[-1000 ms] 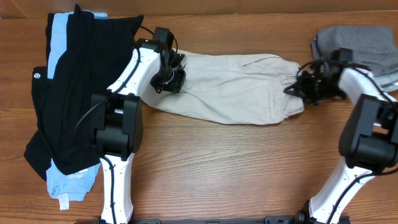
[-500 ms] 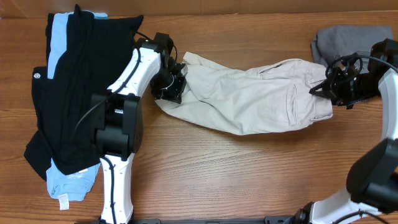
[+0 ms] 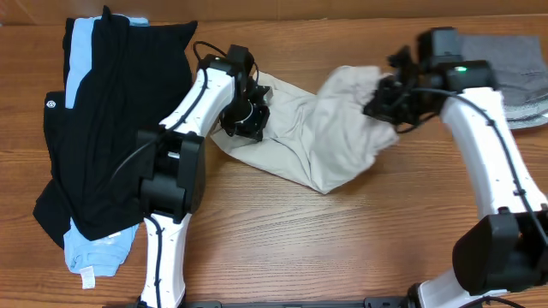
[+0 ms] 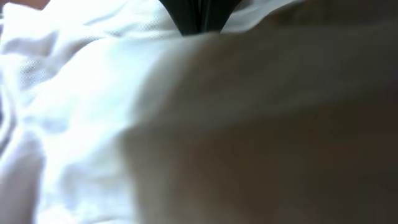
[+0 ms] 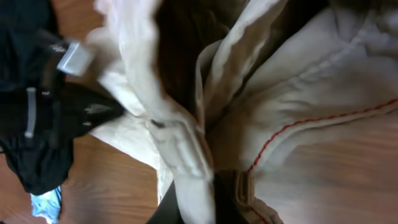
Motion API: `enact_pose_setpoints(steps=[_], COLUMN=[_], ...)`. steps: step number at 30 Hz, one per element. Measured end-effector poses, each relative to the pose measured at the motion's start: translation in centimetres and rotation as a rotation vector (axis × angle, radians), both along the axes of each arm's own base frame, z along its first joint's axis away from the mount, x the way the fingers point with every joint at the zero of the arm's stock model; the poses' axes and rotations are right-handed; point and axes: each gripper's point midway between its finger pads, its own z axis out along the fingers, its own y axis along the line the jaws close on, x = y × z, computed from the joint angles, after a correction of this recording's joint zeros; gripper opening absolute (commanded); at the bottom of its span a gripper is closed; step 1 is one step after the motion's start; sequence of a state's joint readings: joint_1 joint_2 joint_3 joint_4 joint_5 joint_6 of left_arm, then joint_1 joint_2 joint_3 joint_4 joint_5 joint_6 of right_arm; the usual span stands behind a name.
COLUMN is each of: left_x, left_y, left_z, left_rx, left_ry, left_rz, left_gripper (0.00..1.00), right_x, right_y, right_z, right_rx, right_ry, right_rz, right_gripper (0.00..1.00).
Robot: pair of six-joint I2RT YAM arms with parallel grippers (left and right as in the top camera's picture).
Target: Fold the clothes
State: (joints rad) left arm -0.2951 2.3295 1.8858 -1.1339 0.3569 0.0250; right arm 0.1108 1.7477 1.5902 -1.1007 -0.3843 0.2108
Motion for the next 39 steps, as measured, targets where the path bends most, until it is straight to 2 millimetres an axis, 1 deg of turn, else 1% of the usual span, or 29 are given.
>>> enact_pose_setpoints(steps=[3, 8, 11, 14, 17, 19, 21, 22, 23, 24, 25, 27, 29, 31, 35, 39], left_x=[0.1, 0.1, 0.1, -0.3, -0.8, -0.4, 0.6, 1.0, 1.4, 1.9, 2.3, 3.0, 3.3, 3.3, 3.7, 3.6], left_y=[-0.2, -0.2, -0.2, 0.0, 0.7, 1.3, 2.1, 2.4, 2.8, 3.1, 3.4, 3.9, 3.9, 3.7, 2.7, 1.6], left_z=[0.0, 0.0, 0.0, 0.2, 1.4, 3.0, 5.2, 6.2, 7.2, 8.4, 9.2, 10.4, 10.9, 10.9, 10.6, 9.1], left_rx=[-0.005, -0.004, -0.004, 0.002, 0.016, 0.017, 0.012, 0.009, 0.004, -0.001, -0.004, -0.010, -0.015, -0.017, -0.049, -0.121], left_ry=[-0.005, -0.004, -0.004, 0.015, 0.061, 0.068, 0.050, 0.039, 0.022, -0.001, -0.018, -0.048, -0.066, -0.071, -0.102, -0.096], left_rz=[-0.003, -0.003, -0.003, 0.000, 0.010, 0.026, 0.049, 0.057, 0.065, 0.068, 0.075, 0.088, 0.090, 0.080, 0.032, -0.017], left_gripper=[0.04, 0.04, 0.04, 0.04, 0.04, 0.04, 0.07, 0.11, 0.17, 0.20, 0.21, 0.22, 0.15, 0.04, 0.04, 0.04], right_x=[0.4, 0.3, 0.3, 0.3, 0.1, -0.2, -0.7, -1.1, -1.5, -2.1, -2.7, -3.8, -4.9, -5.7, -6.3, -6.8], right_y=[3.0, 6.7, 8.1, 8.1, 7.1, 5.7, 3.8, 2.6, 1.4, 0.1, -1.0, -3.1, -4.6, -5.5, -7.0, -8.6], right_z=[0.3, 0.3, 0.0, -0.2, -0.3, -0.4, 0.0, 0.4, 0.7, 1.2, 1.6, 2.2, 2.4, 2.3, 2.1, 2.0], right_rx=[-0.014, -0.036, -0.036, -0.035, -0.041, -0.050, -0.059, -0.064, -0.068, -0.074, -0.078, -0.087, -0.095, -0.103, -0.110, -0.119], right_ry=[-0.041, -0.077, -0.078, -0.066, -0.040, -0.009, 0.018, 0.030, 0.043, 0.056, 0.066, 0.087, 0.118, 0.144, 0.167, 0.184], right_rz=[0.023, 0.035, 0.035, 0.016, -0.016, -0.048, -0.087, -0.109, -0.131, -0.155, -0.169, -0.201, -0.213, -0.212, -0.213, -0.217], right_gripper=[0.04, 0.04, 0.04, 0.04, 0.04, 0.04, 0.04, 0.04, 0.04, 0.04, 0.04, 0.04, 0.04, 0.04, 0.04, 0.04])
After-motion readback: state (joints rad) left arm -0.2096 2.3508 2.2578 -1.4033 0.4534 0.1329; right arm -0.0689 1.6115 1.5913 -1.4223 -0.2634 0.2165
